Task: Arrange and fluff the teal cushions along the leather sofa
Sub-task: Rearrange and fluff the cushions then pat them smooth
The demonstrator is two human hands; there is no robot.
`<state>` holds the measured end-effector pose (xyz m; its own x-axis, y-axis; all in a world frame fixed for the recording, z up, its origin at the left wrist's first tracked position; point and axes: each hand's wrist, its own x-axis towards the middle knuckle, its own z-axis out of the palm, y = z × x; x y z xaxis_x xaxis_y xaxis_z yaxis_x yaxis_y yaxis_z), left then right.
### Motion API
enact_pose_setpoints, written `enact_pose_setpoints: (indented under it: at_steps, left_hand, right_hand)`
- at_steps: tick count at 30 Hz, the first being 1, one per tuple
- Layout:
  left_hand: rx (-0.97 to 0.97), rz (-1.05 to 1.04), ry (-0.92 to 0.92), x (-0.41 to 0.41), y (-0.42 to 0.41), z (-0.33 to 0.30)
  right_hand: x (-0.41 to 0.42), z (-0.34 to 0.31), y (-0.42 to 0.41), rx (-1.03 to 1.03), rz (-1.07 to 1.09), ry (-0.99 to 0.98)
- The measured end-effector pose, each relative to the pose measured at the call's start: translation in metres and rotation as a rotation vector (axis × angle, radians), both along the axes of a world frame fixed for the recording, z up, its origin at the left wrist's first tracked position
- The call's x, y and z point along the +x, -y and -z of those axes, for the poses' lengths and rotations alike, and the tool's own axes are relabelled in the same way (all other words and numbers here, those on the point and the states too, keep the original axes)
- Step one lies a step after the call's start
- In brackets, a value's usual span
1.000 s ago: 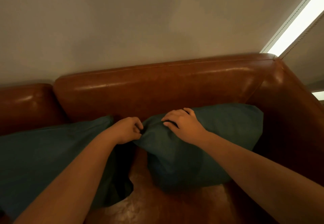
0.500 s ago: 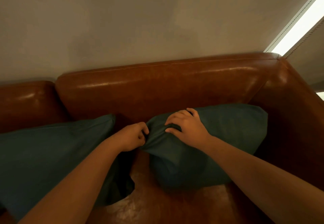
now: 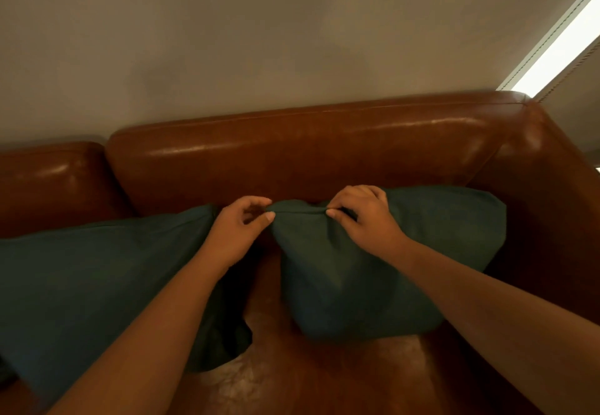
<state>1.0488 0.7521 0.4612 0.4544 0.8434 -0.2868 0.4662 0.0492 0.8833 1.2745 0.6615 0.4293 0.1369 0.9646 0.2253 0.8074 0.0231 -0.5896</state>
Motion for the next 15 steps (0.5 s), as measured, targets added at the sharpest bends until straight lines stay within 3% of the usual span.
enact_pose_setpoints:
  at_steps: [3, 7, 13, 15]
  left_hand:
    - [0.095, 0.158, -0.168, -0.002, -0.004, -0.003]
    - [0.266, 0.088, -0.171, -0.002, -0.002, -0.001]
    - [0.142, 0.067, 0.043, 0.001, -0.001, 0.008]
    - [-0.007, 0.102, 0.135, -0.001, -0.003, 0.003]
  right_hand:
    - [-0.006, 0.001, -0.001, -0.014, -0.010, -0.006]
    - [-0.008, -0.003, -0.003, -0.008, -0.004, -0.040]
    - [-0.001, -0.005, 0.009, 0.065, -0.023, -0.001]
    - [0.003, -0.004, 0.017, 0.111, -0.027, 0.018]
